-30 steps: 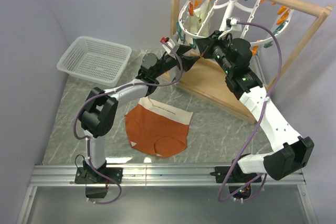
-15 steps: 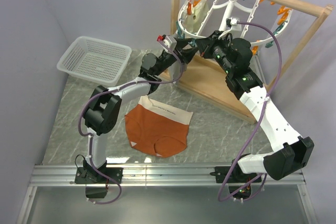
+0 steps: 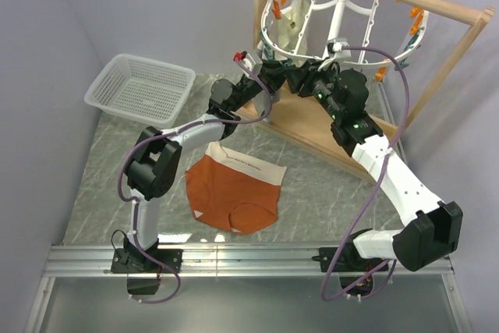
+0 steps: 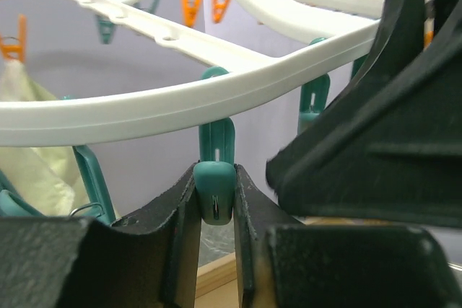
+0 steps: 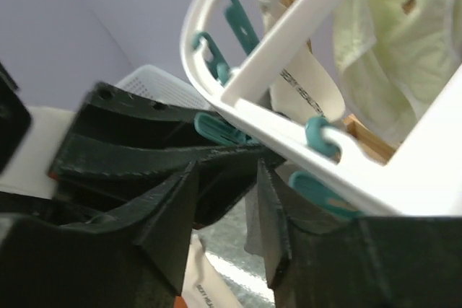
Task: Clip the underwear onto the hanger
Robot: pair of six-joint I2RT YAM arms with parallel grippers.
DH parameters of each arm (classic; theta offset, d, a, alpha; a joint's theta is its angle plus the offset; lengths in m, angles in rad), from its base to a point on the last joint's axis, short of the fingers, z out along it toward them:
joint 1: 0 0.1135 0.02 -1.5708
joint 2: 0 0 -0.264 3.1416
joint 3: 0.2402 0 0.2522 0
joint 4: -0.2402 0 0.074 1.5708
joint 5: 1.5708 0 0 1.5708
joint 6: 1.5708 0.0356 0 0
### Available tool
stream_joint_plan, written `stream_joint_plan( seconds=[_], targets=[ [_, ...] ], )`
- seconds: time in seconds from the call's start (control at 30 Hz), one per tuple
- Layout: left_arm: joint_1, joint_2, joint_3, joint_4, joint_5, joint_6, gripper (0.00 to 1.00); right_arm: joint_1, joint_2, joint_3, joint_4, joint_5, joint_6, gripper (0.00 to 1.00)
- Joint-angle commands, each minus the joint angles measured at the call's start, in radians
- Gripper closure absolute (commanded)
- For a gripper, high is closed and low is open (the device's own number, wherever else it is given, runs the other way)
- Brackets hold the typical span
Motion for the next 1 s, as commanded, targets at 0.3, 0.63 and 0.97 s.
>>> stream_joint_plan(
  seconds=[0.3,0.63,0.97],
  targets=[
    [-0.009,-0.029,-0.019,0.082,0.078,0.021,0.79,-0.005,-0.006,-0.055,0.23,0.017,-0.067,0.47],
    [-0.017,-0.027,-0.017,0.079,0.123,0.027,0.79,0.001,0.007,-0.064,0.273,0.008,-0.084,0.46],
    [-0.028,-0.03,-0.011,0.037,0.163,0.093,0.78,0.029,0.046,-0.021,0.233,0.067,-0.118,0.47]
  ],
)
